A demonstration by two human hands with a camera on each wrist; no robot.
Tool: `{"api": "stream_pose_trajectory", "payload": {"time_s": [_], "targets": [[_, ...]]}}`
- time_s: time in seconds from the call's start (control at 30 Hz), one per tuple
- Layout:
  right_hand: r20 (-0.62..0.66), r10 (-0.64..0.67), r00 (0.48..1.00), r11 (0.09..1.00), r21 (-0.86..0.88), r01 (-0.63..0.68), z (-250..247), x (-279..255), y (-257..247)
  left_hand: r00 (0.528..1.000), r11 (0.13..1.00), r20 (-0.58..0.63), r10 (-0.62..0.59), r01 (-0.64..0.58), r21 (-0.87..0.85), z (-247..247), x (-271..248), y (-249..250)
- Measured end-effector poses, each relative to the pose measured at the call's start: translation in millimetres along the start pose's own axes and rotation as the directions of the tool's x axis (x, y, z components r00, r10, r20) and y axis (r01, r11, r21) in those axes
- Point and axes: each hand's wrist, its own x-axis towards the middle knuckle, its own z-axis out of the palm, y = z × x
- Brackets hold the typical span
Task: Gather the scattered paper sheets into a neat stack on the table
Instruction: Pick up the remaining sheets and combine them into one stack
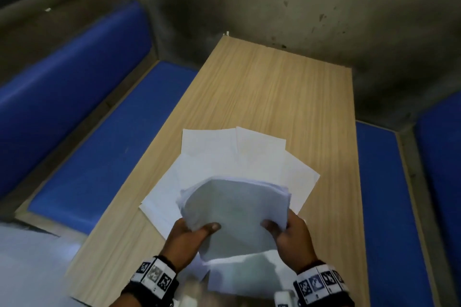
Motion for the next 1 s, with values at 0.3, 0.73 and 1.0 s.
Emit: {"api": "stream_pose_trajectory", "payload": {"time_s": [0.3,0.73,1.0], "targets": [[-0.033,0.291,0.956,0.951,-0.101,-0.292,59,98,30,0.929,0.999,-0.371,0.003,0.017,0.051,-109,-1,-23],[-0.192,0.502,0.843,0.679,-0.515,-0.522,99,143,61,0.862,0.982,-0.483,-0.152,0.188,0.028,-155,2,-54],[-0.35,0.519,0.78,0.721,-0.312,-0.619,55,169,55,0.866,0.974,-0.459,-0.199,0.226,0.004,-143,13,-50]]}}
